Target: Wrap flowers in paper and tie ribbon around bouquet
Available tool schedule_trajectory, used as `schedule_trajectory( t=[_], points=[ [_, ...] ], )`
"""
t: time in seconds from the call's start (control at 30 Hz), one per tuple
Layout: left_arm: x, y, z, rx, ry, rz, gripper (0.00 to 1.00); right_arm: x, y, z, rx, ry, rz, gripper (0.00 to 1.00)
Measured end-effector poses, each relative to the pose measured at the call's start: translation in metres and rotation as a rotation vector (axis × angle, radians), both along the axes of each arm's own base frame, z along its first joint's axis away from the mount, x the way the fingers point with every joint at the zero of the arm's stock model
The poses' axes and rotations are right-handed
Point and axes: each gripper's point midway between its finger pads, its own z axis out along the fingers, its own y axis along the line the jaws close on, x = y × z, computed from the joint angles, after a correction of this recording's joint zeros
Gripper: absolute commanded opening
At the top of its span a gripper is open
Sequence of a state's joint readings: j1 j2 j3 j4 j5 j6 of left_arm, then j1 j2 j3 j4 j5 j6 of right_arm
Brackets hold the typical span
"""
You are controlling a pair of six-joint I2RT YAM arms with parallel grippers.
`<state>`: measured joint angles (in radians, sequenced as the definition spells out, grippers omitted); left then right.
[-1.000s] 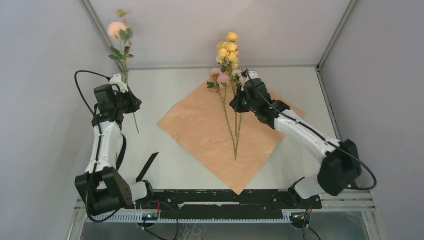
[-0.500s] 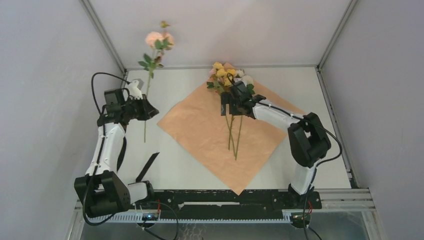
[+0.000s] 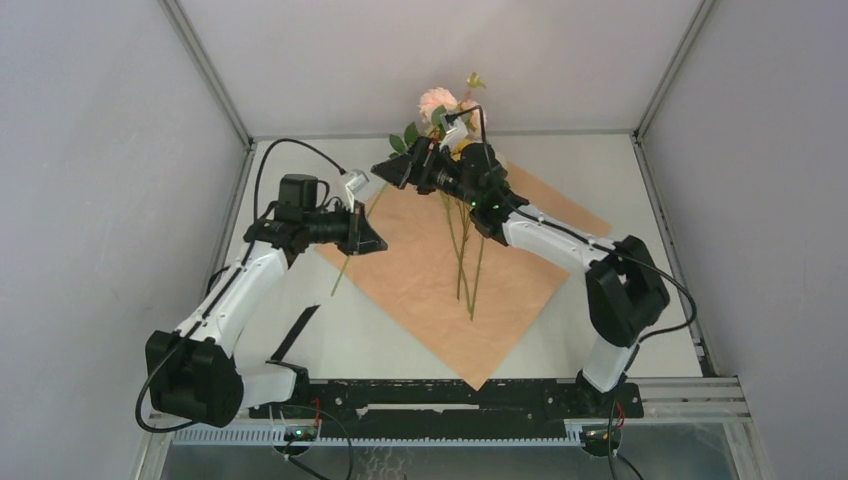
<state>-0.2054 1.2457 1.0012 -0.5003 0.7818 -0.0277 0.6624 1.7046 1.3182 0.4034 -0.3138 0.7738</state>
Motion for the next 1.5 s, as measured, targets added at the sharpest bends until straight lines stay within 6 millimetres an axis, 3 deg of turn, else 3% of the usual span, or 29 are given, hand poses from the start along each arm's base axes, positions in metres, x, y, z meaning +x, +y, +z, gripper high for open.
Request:
schedule_trajectory(
  t=[0.1, 0.17, 0.2, 0.23, 0.27, 0.33, 0.37, 0.43, 0.57, 0.73, 0.87, 1.0, 1.07, 1.17, 1.23, 1.33, 1.5],
  points=[
    [-0.007, -0.011, 0.0, 0.0, -0.002, -0.041, 0.0, 0.012, 0.012, -0.027, 0.018, 0.099, 0.004, 0.92],
    [-0.009, -0.015, -0.001, 0.003, 0.002, -0.054, 0.0, 0.017, 0.017, -0.043, 0.016, 0.15, 0.001, 0.74],
    [-0.01, -0.016, -0.002, 0.004, 0.004, -0.058, 0.0, 0.019, 0.019, -0.049, 0.016, 0.172, 0.003, 0.5],
    [-0.011, -0.018, -0.003, 0.006, 0.008, -0.065, 0.0, 0.021, 0.019, -0.055, 0.014, 0.189, 0.005, 0.17],
    [-0.012, -0.02, -0.005, 0.009, 0.013, -0.068, 0.09, 0.021, 0.02, -0.057, 0.016, 0.198, 0.011, 0.01],
    [-0.013, -0.02, -0.015, 0.038, 0.044, -0.062, 0.5, 0.019, 0.02, -0.053, 0.041, 0.227, 0.032, 0.0],
    [-0.012, -0.019, -0.021, 0.055, 0.054, -0.062, 0.64, 0.018, 0.02, -0.048, 0.038, 0.21, 0.037, 0.0],
    [-0.01, -0.014, -0.031, 0.102, 0.07, -0.049, 0.74, 0.017, 0.014, -0.05, -0.018, 0.181, 0.025, 0.0],
    [0.008, 0.016, -0.033, 0.198, 0.051, 0.029, 0.77, 0.031, -0.03, -0.082, -0.286, 0.169, -0.095, 0.0],
    [0.041, 0.093, -0.041, 0.313, 0.041, 0.263, 0.79, 0.051, -0.089, -0.123, -0.667, 0.222, -0.22, 0.01],
    [0.051, 0.146, -0.053, 0.352, 0.097, 0.423, 0.79, 0.077, -0.115, -0.158, -0.86, 0.297, -0.268, 0.19],
    [0.047, 0.159, -0.065, 0.368, 0.139, 0.462, 0.79, 0.094, -0.135, -0.212, -1.024, 0.376, -0.306, 0.49],
    [0.043, 0.159, -0.07, 0.369, 0.152, 0.459, 0.79, 0.101, -0.14, -0.234, -1.085, 0.399, -0.316, 0.57],
    [0.04, 0.158, -0.074, 0.37, 0.166, 0.456, 0.79, 0.109, -0.147, -0.254, -1.157, 0.416, -0.328, 0.61],
    [0.04, 0.158, -0.075, 0.371, 0.171, 0.455, 0.79, 0.106, -0.154, -0.258, -1.197, 0.426, -0.334, 0.62],
    [0.04, 0.158, -0.078, 0.372, 0.18, 0.454, 0.79, 0.101, -0.16, -0.248, -1.219, 0.405, -0.348, 0.63],
    [0.04, 0.158, -0.081, 0.37, 0.193, 0.455, 0.8, 0.053, -0.176, -0.204, -1.207, 0.334, -0.356, 0.64]
  ],
)
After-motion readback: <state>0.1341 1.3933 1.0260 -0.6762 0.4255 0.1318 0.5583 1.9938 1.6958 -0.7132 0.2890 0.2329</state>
